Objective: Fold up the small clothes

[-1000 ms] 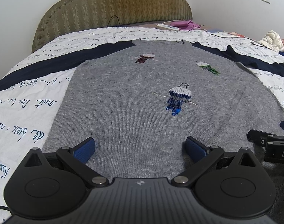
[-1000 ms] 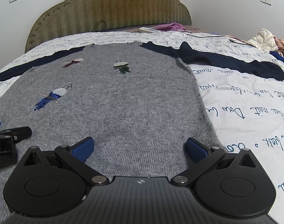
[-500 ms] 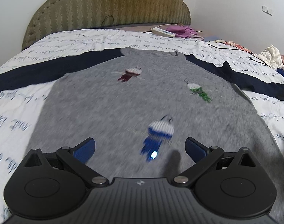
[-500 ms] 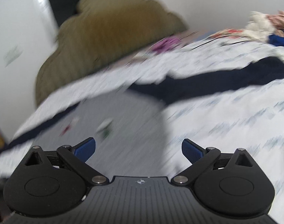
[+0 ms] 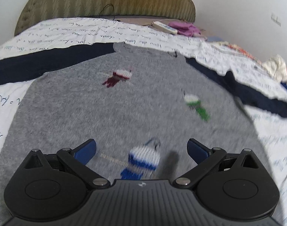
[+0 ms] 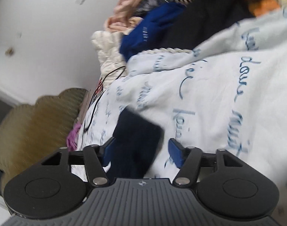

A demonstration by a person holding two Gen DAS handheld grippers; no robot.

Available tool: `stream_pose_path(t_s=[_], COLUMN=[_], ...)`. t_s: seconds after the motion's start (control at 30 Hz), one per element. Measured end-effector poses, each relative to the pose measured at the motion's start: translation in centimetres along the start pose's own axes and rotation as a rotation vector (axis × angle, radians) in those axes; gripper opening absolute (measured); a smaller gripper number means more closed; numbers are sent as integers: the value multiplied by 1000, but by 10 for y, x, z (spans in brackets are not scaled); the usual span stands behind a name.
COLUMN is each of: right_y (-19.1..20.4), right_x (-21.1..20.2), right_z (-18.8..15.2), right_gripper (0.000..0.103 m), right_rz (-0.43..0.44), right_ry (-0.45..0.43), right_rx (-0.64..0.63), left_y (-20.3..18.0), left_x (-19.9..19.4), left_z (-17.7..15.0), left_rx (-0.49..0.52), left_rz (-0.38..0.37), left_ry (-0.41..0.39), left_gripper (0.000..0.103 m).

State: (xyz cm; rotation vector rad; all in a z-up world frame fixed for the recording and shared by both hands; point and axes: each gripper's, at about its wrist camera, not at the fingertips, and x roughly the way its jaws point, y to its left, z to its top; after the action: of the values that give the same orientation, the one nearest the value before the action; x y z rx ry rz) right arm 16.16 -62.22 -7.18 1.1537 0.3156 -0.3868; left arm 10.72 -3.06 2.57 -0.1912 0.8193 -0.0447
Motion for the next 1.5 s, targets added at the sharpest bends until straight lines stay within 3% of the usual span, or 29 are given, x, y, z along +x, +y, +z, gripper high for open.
stream_pose_path(t_s=[0.17, 0.23, 0.37, 0.47, 0.6, 0.77, 0.83, 0.9, 1.0, 1.03, 1.07, 1.13, 1.23, 1.3, 1.33, 1.37, 1.5], right_y=[1, 9, 25, 61, 126, 181, 188, 188, 182, 179, 176, 170, 157, 144, 139, 135, 127], right_x=[21, 25, 18, 6, -18, -46, -50, -56, -61, -63, -67, -76, -92, -99, -102, -100, -100], right_z=[3, 6, -3, -23, -89, -202, -245, -280, -311, -315, -315, -309, -292, -280, -275, -271, -255], right_gripper=[45, 16, 14, 14, 14, 14, 14, 15, 30, 39, 42, 42, 43, 47, 50, 51, 54], right_rz=[21, 2, 1, 60, 218, 438, 472, 471, 439, 433, 438, 450, 428, 411, 400, 391, 353], right_ry=[-1, -7, -47, -48, 39, 303, 415, 464, 534, 560, 580, 587, 573, 567, 562, 557, 546], right_rx=[-38, -75, -193, -341, -580, -741, -778, -829, -889, -878, -852, -807, -769, -731, -711, -692, -633], left_y=[1, 0, -1, -6, -18, -38, -36, -31, -29, -31, -31, -34, -34, -38, -41, -42, -46], left_x=[2, 5, 11, 19, 40, 77, 94, 112, 133, 136, 136, 137, 139, 136, 138, 139, 129], left_z=[18, 24, 43, 63, 82, 79, 72, 62, 50, 48, 48, 49, 48, 47, 47, 47, 59], left_rx=[-82, -109, -163, -195, -283, -381, -473, -575, -601, -583, -570, -552, -540, -521, -498, -472, -367], left_rz=[-30, -59, -171, -288, -439, -614, -642, -660, -635, -610, -599, -594, -557, -507, -461, -434, -409], left_ry=[-68, -69, -87, -109, -76, 28, 95, 152, 226, 230, 228, 242, 251, 253, 264, 274, 246], left_gripper=[103, 103, 103, 103, 103, 103, 103, 103, 101, 93, 85, 71, 58, 35, 13, 8, 7])
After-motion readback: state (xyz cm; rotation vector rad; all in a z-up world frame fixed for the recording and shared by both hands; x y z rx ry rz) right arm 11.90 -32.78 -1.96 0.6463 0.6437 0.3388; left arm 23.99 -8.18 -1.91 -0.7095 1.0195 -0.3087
